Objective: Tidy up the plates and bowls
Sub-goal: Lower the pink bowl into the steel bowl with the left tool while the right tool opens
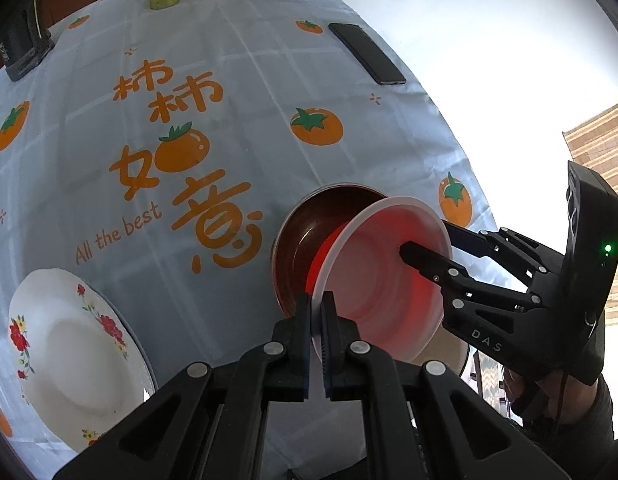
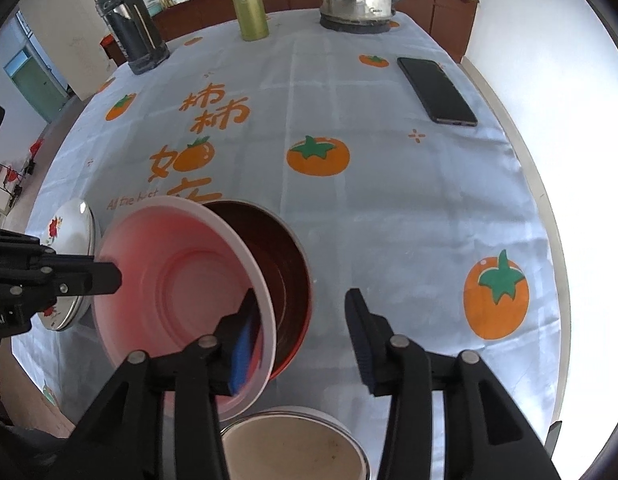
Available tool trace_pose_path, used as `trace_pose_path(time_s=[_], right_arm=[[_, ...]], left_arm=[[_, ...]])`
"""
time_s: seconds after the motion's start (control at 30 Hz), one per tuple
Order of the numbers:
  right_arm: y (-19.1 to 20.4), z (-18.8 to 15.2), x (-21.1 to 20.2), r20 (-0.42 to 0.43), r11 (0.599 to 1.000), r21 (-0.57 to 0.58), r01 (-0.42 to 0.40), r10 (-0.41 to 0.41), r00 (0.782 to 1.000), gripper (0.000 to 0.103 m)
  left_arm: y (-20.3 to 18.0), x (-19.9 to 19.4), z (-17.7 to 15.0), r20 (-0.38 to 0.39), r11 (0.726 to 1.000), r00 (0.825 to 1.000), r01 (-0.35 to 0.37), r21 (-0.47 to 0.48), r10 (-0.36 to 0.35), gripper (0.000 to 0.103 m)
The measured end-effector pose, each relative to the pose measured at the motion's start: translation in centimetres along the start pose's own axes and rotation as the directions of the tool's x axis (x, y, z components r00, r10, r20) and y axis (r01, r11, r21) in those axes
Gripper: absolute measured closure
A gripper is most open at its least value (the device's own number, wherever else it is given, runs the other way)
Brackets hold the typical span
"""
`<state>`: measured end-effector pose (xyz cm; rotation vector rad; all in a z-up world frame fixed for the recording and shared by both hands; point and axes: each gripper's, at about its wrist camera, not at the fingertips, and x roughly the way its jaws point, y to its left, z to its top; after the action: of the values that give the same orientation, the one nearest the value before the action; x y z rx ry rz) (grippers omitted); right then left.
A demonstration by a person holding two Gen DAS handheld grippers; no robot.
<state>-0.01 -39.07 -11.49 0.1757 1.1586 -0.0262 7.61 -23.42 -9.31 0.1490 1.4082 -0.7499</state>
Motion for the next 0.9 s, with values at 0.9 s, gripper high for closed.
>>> trace_pose_path(time_s=[0.9], right_arm=[[-0.9, 0.6, 3.1, -0.068, 1.000, 0.018, 0.012, -0.010, 0.998, 0.054]], left_arm=[[1.4, 3.0, 1.4, -0.069, 0.998, 0.997, 0.018, -0.052, -0.021, 0.098]])
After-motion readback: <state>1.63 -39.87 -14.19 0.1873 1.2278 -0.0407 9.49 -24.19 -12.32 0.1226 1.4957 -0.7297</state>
